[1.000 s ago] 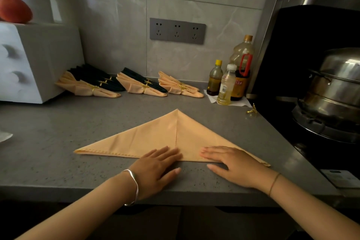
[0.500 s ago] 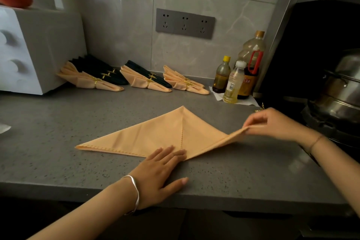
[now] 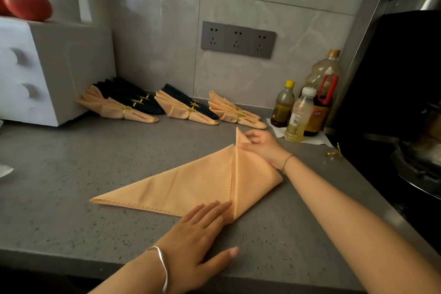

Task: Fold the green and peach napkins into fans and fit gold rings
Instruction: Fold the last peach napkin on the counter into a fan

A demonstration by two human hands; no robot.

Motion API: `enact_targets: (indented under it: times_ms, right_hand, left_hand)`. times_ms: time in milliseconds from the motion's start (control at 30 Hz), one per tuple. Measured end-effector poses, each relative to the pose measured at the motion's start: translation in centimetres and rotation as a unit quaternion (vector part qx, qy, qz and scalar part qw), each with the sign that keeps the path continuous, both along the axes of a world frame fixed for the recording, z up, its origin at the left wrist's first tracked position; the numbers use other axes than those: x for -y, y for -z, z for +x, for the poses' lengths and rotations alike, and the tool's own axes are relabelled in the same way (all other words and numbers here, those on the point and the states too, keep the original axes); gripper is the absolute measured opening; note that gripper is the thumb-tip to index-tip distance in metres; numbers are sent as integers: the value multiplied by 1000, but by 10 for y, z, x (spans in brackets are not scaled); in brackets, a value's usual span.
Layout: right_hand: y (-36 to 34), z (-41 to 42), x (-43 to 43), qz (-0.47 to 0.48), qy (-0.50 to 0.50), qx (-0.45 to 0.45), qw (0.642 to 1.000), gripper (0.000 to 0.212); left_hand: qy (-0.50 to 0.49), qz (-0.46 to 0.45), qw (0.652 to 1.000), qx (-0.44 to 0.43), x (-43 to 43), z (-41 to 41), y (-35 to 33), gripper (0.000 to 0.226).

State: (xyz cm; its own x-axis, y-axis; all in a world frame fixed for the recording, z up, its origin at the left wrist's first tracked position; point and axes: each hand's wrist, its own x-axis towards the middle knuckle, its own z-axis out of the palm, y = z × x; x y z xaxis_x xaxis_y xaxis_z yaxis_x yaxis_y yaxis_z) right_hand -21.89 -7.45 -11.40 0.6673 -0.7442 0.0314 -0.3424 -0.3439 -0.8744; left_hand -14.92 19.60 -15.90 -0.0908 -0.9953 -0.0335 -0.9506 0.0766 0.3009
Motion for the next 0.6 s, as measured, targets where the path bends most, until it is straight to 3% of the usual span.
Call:
enact_targets:
  times_ms: [233,600]
  right_hand:
    - [32,8,2,-12,39,20,999,22]
    - [44,14,5,-76,55,18,995,21]
  left_hand:
    - [-5,11,1000,-8,4,2,4,73]
    - [-44,1,998,-40,3,-9,-4,75]
